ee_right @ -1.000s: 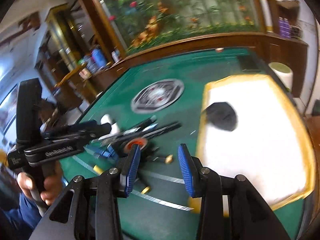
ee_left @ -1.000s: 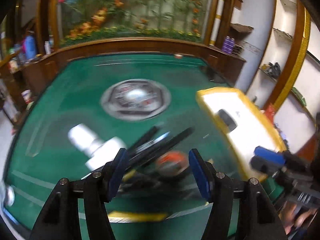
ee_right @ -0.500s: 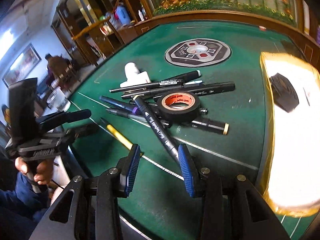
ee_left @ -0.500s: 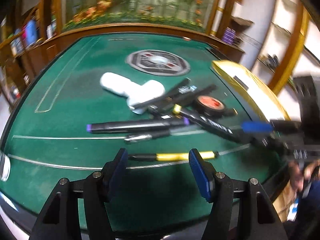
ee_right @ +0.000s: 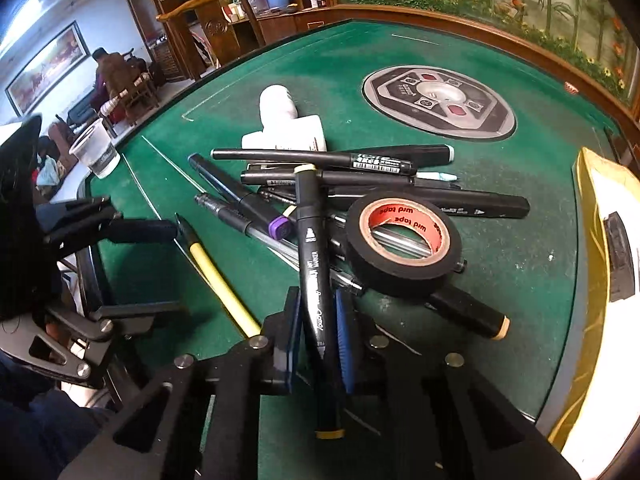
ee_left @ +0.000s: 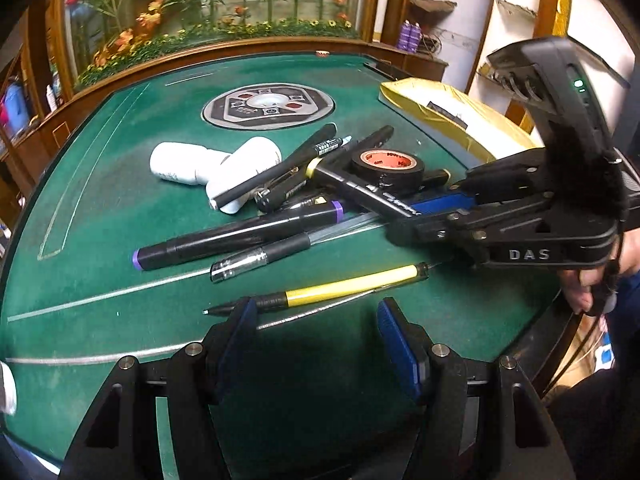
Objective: Organize rigid objects
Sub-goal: 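Grasp a black marker with the right tool while the left tool approaches the yellow pencil, then grasp the yellow pencil upright with the left tool, then carry the black marker and yellow pencil over the tray with both tools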
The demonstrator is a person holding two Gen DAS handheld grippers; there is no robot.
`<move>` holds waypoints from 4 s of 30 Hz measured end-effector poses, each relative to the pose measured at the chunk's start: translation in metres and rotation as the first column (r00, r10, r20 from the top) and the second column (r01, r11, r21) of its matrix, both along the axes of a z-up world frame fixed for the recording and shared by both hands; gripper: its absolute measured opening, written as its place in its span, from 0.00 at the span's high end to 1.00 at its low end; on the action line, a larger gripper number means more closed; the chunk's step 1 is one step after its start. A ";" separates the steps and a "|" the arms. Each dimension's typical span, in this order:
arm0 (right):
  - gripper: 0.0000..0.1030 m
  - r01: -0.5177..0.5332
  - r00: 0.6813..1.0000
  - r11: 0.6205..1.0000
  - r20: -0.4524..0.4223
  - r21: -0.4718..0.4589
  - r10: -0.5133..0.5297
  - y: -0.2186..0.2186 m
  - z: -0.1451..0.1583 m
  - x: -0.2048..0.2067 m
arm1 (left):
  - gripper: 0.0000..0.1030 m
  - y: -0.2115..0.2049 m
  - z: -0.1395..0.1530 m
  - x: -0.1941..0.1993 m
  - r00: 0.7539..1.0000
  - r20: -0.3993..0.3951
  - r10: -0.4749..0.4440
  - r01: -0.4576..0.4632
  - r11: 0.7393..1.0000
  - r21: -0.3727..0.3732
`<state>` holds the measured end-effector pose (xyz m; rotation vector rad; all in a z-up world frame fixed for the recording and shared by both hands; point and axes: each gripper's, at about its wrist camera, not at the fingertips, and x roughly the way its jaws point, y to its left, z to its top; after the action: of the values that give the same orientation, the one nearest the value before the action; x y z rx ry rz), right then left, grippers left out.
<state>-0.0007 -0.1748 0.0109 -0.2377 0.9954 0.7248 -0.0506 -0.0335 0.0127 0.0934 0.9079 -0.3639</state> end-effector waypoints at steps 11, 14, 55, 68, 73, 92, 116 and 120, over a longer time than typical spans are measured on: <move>0.86 0.120 0.993 0.980 -0.033 0.158 -0.116 -0.057 -0.007 -0.014 | 0.52 -0.031 -0.001 0.020 0.969 -0.043 -0.242 0.246 0.944 0.221; 0.86 0.122 0.992 0.975 -0.041 0.187 -0.117 -0.062 -0.008 -0.016 | 0.52 -0.037 -0.001 0.020 0.946 -0.062 -0.318 0.324 0.916 0.237; 0.86 0.115 0.993 0.967 -0.024 0.227 -0.112 -0.065 -0.005 -0.019 | 0.90 -0.032 0.003 0.019 0.998 -0.052 0.028 -0.031 0.998 -0.060; 0.86 0.117 0.993 0.961 0.002 0.252 -0.121 -0.071 0.000 -0.024 | 0.90 -0.027 0.020 0.025 0.996 -0.010 0.093 -0.094 0.983 -0.160; 0.86 0.135 0.989 0.952 0.017 0.274 -0.145 -0.077 0.003 -0.026 | 0.90 -0.032 0.030 0.033 0.996 -0.012 0.093 -0.093 0.977 -0.192; 0.86 0.289 0.939 0.826 0.025 0.484 -0.343 -0.151 0.034 -0.037 | 0.91 -0.095 0.087 0.035 0.996 0.083 -0.028 0.046 0.973 -0.227; 0.86 0.594 0.769 0.716 0.003 0.365 -0.640 -0.254 0.030 0.004 | 0.91 -0.235 0.067 0.108 0.968 -0.128 -0.218 0.171 0.939 -0.300; 0.86 0.593 0.775 0.738 0.020 0.322 -0.632 -0.252 0.031 0.008 | 0.91 -0.238 0.055 0.113 0.968 -0.149 -0.203 0.155 0.947 -0.281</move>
<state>0.0069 -0.4265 0.0415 0.3096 0.7563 0.2301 0.0620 -0.2717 0.0674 -0.1080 1.0202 -0.6709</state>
